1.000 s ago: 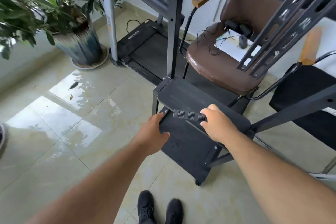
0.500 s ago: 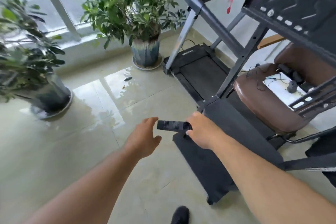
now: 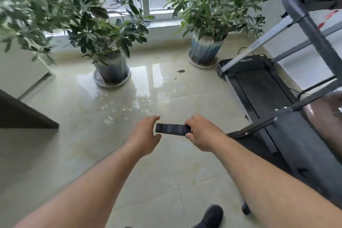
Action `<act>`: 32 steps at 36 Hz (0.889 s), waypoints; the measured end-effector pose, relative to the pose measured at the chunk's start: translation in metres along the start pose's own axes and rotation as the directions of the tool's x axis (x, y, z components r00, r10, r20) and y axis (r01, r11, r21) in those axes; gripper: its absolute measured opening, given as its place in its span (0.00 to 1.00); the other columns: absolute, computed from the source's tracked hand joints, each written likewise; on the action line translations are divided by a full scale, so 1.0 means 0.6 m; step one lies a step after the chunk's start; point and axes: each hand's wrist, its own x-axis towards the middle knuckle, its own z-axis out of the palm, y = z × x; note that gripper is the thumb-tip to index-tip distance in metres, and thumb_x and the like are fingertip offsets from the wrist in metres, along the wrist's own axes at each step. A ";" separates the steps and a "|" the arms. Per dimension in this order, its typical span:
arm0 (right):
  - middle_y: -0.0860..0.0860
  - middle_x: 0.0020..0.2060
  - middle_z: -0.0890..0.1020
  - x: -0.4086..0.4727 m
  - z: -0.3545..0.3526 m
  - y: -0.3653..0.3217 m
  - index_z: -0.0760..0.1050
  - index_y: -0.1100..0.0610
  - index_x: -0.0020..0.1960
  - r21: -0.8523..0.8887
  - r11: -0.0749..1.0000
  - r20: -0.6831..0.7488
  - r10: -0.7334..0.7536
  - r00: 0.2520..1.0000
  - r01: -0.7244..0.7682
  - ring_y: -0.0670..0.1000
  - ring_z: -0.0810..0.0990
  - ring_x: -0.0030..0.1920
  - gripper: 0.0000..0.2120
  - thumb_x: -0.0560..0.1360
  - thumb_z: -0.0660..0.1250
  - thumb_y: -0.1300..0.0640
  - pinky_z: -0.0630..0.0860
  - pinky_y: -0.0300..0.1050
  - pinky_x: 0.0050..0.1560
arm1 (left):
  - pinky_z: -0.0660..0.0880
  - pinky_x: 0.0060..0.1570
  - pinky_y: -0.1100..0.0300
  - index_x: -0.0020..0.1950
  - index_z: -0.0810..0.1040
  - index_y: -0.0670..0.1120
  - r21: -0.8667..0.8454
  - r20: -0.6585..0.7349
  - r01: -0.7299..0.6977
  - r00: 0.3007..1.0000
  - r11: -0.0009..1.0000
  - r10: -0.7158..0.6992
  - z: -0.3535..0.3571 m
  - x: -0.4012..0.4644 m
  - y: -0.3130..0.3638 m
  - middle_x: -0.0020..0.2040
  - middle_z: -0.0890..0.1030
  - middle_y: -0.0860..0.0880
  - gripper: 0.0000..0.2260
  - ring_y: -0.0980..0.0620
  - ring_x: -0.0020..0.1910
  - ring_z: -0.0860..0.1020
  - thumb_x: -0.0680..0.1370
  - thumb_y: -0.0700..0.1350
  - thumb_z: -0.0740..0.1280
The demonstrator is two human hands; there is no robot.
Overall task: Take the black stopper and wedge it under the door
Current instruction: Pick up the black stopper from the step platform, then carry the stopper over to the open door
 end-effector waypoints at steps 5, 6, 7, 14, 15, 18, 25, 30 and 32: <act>0.49 0.54 0.70 0.052 0.053 -0.182 0.78 0.55 0.58 -0.043 0.994 0.019 -0.099 0.995 0.100 0.58 0.81 0.53 0.08 0.83 0.66 0.52 0.79 0.54 0.54 | 0.66 0.74 0.50 0.77 0.66 0.51 -0.025 -0.067 0.063 0.996 0.998 -0.064 -0.080 -0.048 -0.171 0.76 0.70 0.49 0.29 0.47 0.76 0.67 0.77 0.45 0.70; 0.49 0.54 0.70 0.064 0.067 -0.226 0.78 0.55 0.59 -0.050 0.991 0.031 -0.120 0.992 0.121 0.58 0.81 0.54 0.09 0.83 0.66 0.52 0.79 0.54 0.54 | 0.67 0.73 0.50 0.77 0.67 0.51 -0.029 -0.077 0.089 0.993 0.996 -0.091 -0.097 -0.062 -0.210 0.75 0.70 0.49 0.29 0.47 0.75 0.68 0.77 0.45 0.70; 0.50 0.55 0.71 0.075 0.078 -0.257 0.78 0.55 0.59 -0.059 0.989 0.036 -0.136 0.990 0.138 0.59 0.81 0.54 0.09 0.83 0.66 0.52 0.78 0.53 0.53 | 0.69 0.72 0.49 0.77 0.67 0.52 -0.036 -0.086 0.113 0.989 0.993 -0.116 -0.110 -0.071 -0.241 0.74 0.71 0.50 0.28 0.47 0.74 0.69 0.77 0.45 0.70; 0.53 0.61 0.73 0.146 0.147 -0.440 0.78 0.57 0.63 -0.095 0.963 0.106 -0.241 0.965 0.251 0.59 0.81 0.57 0.12 0.83 0.66 0.52 0.78 0.52 0.55 | 0.70 0.70 0.50 0.76 0.67 0.53 -0.064 -0.150 0.239 0.957 0.969 -0.246 -0.177 -0.128 -0.428 0.74 0.71 0.52 0.29 0.48 0.74 0.69 0.76 0.46 0.70; 0.53 0.61 0.73 0.155 0.154 -0.464 0.78 0.57 0.63 -0.094 0.959 0.120 -0.257 0.959 0.268 0.59 0.81 0.58 0.12 0.83 0.66 0.52 0.79 0.53 0.57 | 0.69 0.71 0.51 0.76 0.67 0.53 -0.082 -0.158 0.263 0.949 0.961 -0.273 -0.186 -0.134 -0.449 0.74 0.70 0.52 0.28 0.48 0.74 0.68 0.77 0.46 0.70; 0.53 0.60 0.74 0.185 0.176 -0.527 0.79 0.56 0.62 -0.112 0.941 0.150 -0.301 0.942 0.319 0.59 0.80 0.57 0.12 0.82 0.66 0.51 0.80 0.57 0.60 | 0.69 0.71 0.51 0.76 0.67 0.53 -0.106 -0.183 0.316 0.926 0.943 -0.331 -0.212 -0.150 -0.506 0.75 0.70 0.51 0.28 0.48 0.73 0.69 0.77 0.46 0.70; 0.55 0.59 0.76 0.258 0.214 -0.665 0.80 0.57 0.61 -0.132 0.912 0.194 -0.361 0.912 0.389 0.61 0.81 0.57 0.12 0.81 0.67 0.52 0.81 0.55 0.59 | 0.69 0.70 0.49 0.75 0.68 0.53 -0.144 -0.220 0.417 0.871 0.897 -0.440 -0.268 -0.164 -0.635 0.75 0.69 0.51 0.25 0.46 0.74 0.69 0.78 0.47 0.68; 0.55 0.60 0.75 0.317 0.244 -0.748 0.80 0.56 0.62 -0.131 0.901 0.232 -0.378 0.896 0.414 0.60 0.80 0.58 0.14 0.81 0.67 0.50 0.81 0.53 0.58 | 0.74 0.63 0.47 0.73 0.69 0.54 -0.182 -0.222 0.468 0.837 0.865 -0.500 -0.299 -0.151 -0.715 0.71 0.72 0.52 0.23 0.47 0.70 0.71 0.78 0.48 0.67; 0.55 0.59 0.76 0.342 0.256 -0.785 0.80 0.56 0.61 -0.130 0.898 0.245 -0.381 0.891 0.420 0.59 0.80 0.59 0.13 0.81 0.68 0.49 0.80 0.52 0.57 | 0.77 0.60 0.45 0.70 0.70 0.54 -0.203 -0.217 0.487 0.824 0.850 -0.524 -0.314 -0.142 -0.751 0.68 0.73 0.51 0.21 0.48 0.67 0.75 0.78 0.49 0.68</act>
